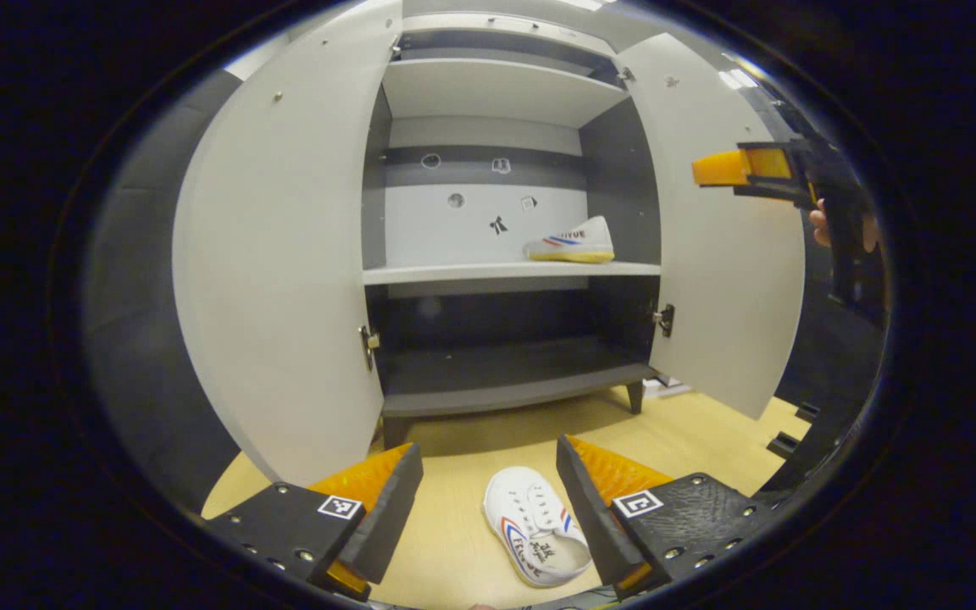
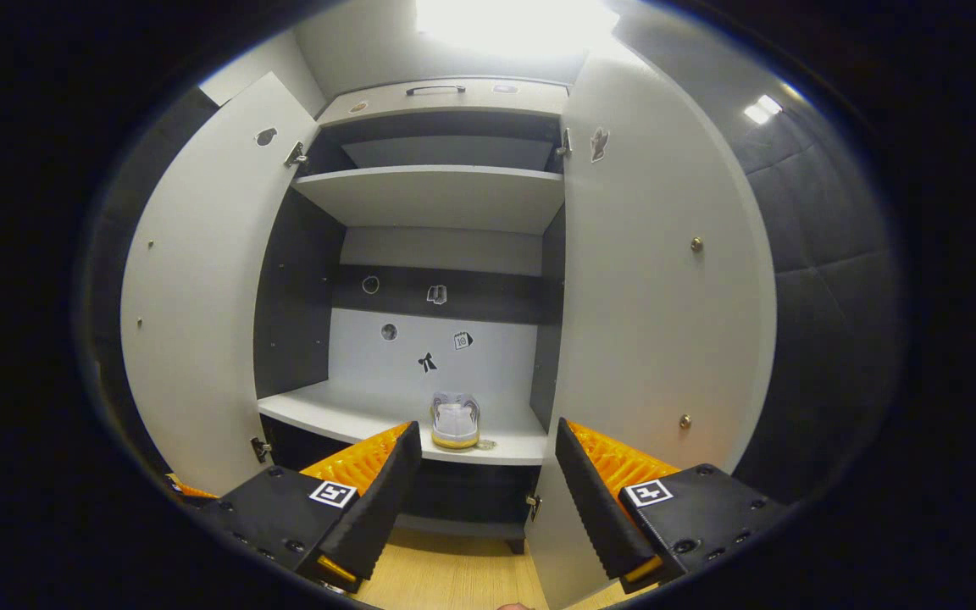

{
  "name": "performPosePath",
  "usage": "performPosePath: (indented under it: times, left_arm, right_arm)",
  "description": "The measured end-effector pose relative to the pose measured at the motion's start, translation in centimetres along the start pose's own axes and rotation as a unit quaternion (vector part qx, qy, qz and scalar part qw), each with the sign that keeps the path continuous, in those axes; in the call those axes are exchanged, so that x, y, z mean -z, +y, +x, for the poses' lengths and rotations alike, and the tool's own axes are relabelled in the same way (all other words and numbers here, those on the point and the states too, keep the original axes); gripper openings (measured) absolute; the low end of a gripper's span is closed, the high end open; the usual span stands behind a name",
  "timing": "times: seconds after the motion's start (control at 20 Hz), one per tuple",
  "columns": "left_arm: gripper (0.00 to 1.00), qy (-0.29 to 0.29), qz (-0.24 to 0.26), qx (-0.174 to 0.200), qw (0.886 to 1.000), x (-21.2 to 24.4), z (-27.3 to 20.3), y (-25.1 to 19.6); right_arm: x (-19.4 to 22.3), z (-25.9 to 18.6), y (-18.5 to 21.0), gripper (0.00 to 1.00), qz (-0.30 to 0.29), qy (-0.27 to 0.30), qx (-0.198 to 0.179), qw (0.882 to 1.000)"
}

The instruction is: Grab one shoe with the right hand and put it into the shoe cabinet, grab the other shoe with the left hand and put it into the shoe cabinet; then close the right door with the right hand and the left door with the left hand.

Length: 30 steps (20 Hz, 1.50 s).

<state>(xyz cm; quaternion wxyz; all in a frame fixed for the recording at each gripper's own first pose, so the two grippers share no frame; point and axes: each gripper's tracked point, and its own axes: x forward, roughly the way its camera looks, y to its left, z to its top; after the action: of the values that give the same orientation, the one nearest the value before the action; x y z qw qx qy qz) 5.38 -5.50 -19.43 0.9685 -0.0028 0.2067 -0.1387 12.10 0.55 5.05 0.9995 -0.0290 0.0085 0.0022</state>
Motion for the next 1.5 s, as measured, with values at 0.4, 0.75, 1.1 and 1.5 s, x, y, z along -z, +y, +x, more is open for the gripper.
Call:
performPosePath:
  times: [0.4, 0.75, 1.1, 1.5]
  left_arm:
    - [0.92, 0.086, -0.005, 0.016, 0.996, 8.1, 3.8, -0.5]
    - [0.92, 0.147, -0.002, 0.019, 0.989, 13.2, 6.6, -0.7]
    - [0.92, 0.211, -0.007, 0.011, 0.977, 16.9, 7.9, -0.2]
    - [0.89, 0.240, -0.024, 0.046, 0.969, 18.2, 8.4, -1.2]
  right_arm:
    - [3.7, -4.6, -1.8, 0.99, 0.007, 0.042, 0.020, 0.999]
    - [5.6, -6.4, -2.4, 0.99, 0.006, 0.070, 0.031, 0.997]
    - [6.5, -6.4, -2.3, 0.99, 0.005, 0.086, 0.031, 0.996]
    - [7.6, -6.4, -2.0, 0.99, 0.010, 0.101, 0.023, 0.995]
